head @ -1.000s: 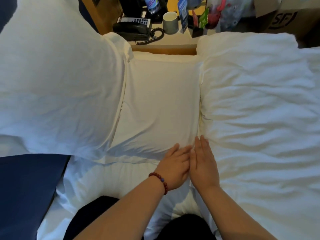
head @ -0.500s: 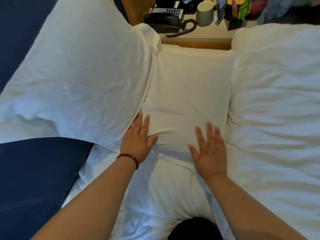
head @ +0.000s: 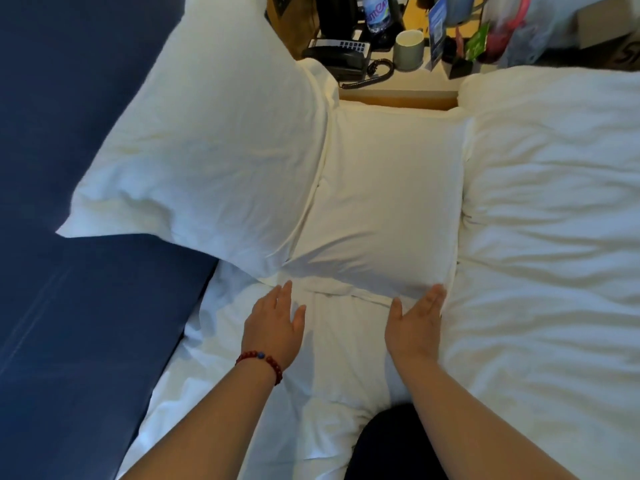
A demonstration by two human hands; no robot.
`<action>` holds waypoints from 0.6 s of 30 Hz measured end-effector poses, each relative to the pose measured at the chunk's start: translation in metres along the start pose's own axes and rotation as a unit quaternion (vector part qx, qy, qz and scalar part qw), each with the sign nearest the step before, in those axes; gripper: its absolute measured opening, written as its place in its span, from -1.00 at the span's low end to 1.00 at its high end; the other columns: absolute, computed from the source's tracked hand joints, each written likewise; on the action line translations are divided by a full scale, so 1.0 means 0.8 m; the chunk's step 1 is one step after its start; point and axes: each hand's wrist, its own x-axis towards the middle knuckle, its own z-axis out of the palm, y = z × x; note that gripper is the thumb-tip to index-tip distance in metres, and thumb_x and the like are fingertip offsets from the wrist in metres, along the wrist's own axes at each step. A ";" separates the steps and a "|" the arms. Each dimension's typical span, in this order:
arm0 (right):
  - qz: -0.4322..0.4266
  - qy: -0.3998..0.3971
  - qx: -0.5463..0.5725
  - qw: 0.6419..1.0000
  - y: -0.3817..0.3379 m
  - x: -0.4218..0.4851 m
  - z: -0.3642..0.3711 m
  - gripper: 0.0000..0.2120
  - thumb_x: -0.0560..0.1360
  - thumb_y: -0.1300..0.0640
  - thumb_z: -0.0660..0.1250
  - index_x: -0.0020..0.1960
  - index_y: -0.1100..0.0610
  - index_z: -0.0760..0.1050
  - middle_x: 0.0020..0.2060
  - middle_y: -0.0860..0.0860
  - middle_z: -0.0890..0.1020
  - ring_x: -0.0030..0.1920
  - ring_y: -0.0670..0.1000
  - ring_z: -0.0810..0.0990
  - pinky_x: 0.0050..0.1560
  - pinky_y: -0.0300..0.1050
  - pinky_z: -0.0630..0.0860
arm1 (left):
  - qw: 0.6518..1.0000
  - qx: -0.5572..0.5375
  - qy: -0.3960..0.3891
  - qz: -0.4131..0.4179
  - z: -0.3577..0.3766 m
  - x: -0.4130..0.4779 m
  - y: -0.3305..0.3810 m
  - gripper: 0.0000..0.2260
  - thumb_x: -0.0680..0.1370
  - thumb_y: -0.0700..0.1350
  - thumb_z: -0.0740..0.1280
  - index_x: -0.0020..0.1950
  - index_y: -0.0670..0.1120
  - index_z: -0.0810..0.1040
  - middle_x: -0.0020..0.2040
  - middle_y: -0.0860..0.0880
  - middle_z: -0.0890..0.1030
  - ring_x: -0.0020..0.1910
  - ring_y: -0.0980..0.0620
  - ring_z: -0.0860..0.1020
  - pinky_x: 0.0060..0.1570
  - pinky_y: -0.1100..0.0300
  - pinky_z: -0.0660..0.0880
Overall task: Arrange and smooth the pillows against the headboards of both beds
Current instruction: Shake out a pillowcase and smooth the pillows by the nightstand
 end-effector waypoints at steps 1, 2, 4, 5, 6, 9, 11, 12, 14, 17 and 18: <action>0.021 -0.013 0.010 1.000 -0.005 -0.014 0.011 -0.26 0.63 -0.05 0.12 0.58 0.29 -0.18 0.58 0.20 -0.05 0.55 0.18 0.09 0.50 0.02 0.14 | 1.000 -0.015 0.006 0.002 -0.004 -0.012 -0.019 -0.48 0.65 0.13 0.06 0.58 -0.02 0.13 0.53 -0.05 0.27 0.48 -0.05 0.25 0.43 0.06 0.27; 0.036 -0.033 0.023 0.999 -0.010 -0.029 0.021 -0.28 0.64 -0.05 0.10 0.58 0.28 -0.17 0.58 0.19 -0.04 0.56 0.15 0.06 0.51 -0.01 0.09 | 0.999 -0.034 0.012 0.002 -0.010 -0.025 -0.038 -0.49 0.66 0.11 0.07 0.57 -0.03 0.16 0.52 -0.05 0.29 0.48 -0.05 0.26 0.42 0.06 0.28; 0.038 -0.084 0.034 0.995 -0.024 -0.066 0.042 -0.30 0.65 -0.05 0.10 0.58 0.26 -0.15 0.58 0.16 0.00 0.57 0.11 0.04 0.51 -0.05 0.02 | 0.997 -0.075 0.023 -0.001 -0.023 -0.053 -0.077 -0.52 0.66 0.09 0.09 0.55 -0.03 0.21 0.50 -0.04 0.33 0.47 -0.05 0.27 0.40 0.05 0.31; 0.020 -0.105 0.033 0.994 -0.035 -0.088 0.050 -0.31 0.65 -0.05 0.12 0.59 0.24 -0.13 0.58 0.16 0.03 0.56 0.11 0.06 0.51 -0.06 0.02 | 0.995 -0.097 0.025 0.001 -0.029 -0.068 -0.097 -0.55 0.66 0.07 0.09 0.54 -0.02 0.24 0.49 -0.03 0.35 0.46 -0.04 0.29 0.39 0.05 0.33; -0.004 -0.118 0.031 0.993 -0.047 -0.119 0.058 -0.32 0.65 -0.04 0.13 0.59 0.23 -0.10 0.58 0.15 0.06 0.56 0.11 0.08 0.51 -0.06 0.04 | 0.993 -0.115 0.026 0.008 -0.037 -0.090 -0.120 -0.57 0.66 0.06 0.10 0.52 -0.02 0.27 0.47 -0.03 0.37 0.44 -0.04 0.32 0.37 0.04 0.35; -0.055 -0.122 0.038 0.990 -0.078 -0.186 0.069 -0.41 0.63 0.00 0.18 0.57 0.18 0.12 0.50 0.16 0.28 0.49 0.14 0.27 0.44 -0.06 0.19 | 0.990 -0.134 0.037 0.031 -0.058 -0.136 -0.169 -0.62 0.66 0.02 0.11 0.46 -0.03 0.37 0.41 -0.03 0.45 0.34 -0.04 0.44 0.27 0.05 0.43; -0.079 -0.121 0.038 0.989 -0.100 -0.239 0.075 -0.53 0.62 0.01 0.19 0.47 0.17 0.34 0.40 0.16 0.45 0.39 0.15 0.41 0.36 -0.05 0.30 | 0.988 -0.137 0.046 0.048 -0.079 -0.174 -0.205 -0.65 0.66 0.01 0.12 0.41 -0.04 0.42 0.35 -0.04 0.50 0.27 -0.06 0.49 0.20 0.06 0.47; -0.086 -0.121 0.044 0.988 -0.111 -0.266 0.076 -0.60 0.62 0.02 0.19 0.38 0.19 0.45 0.31 0.15 0.53 0.32 0.16 0.48 0.30 -0.04 0.36 | 0.987 -0.142 0.051 0.050 -0.089 -0.191 -0.223 -0.66 0.65 0.00 0.13 0.39 -0.05 0.45 0.32 -0.05 0.52 0.23 -0.07 0.51 0.15 0.06 0.48; -0.100 -0.110 0.073 0.986 -0.130 -0.315 0.076 -0.66 0.60 0.05 0.20 0.16 0.27 0.58 0.10 0.17 0.64 0.13 0.17 0.58 0.17 0.00 0.47 | 0.984 -0.157 0.066 0.059 -0.107 -0.222 -0.254 -0.70 0.64 -0.02 0.14 0.30 -0.06 0.50 0.21 -0.07 0.57 0.10 -0.07 0.54 0.02 0.08 0.50; -0.113 -0.087 0.122 0.982 -0.147 -0.373 0.069 -0.71 0.56 0.03 0.23 0.04 0.20 0.62 -0.03 0.11 0.68 0.02 0.13 0.63 0.15 0.11 0.53 | 0.980 -0.180 0.065 0.060 -0.122 -0.256 -0.280 -0.78 0.62 -0.06 0.15 0.10 -0.07 0.56 0.02 -0.10 0.62 -0.11 -0.05 0.53 -0.22 0.10 0.48; -0.114 -0.081 0.136 0.981 -0.148 -0.391 0.065 -0.73 0.56 0.02 0.23 0.03 0.17 0.62 -0.04 0.08 0.68 0.01 0.11 0.64 0.15 0.12 0.53 | 0.978 -0.193 0.061 0.059 -0.123 -0.264 -0.283 -0.80 0.61 -0.09 0.16 0.00 -0.11 0.56 -0.04 -0.15 0.62 -0.18 -0.04 0.52 -0.22 0.04 0.50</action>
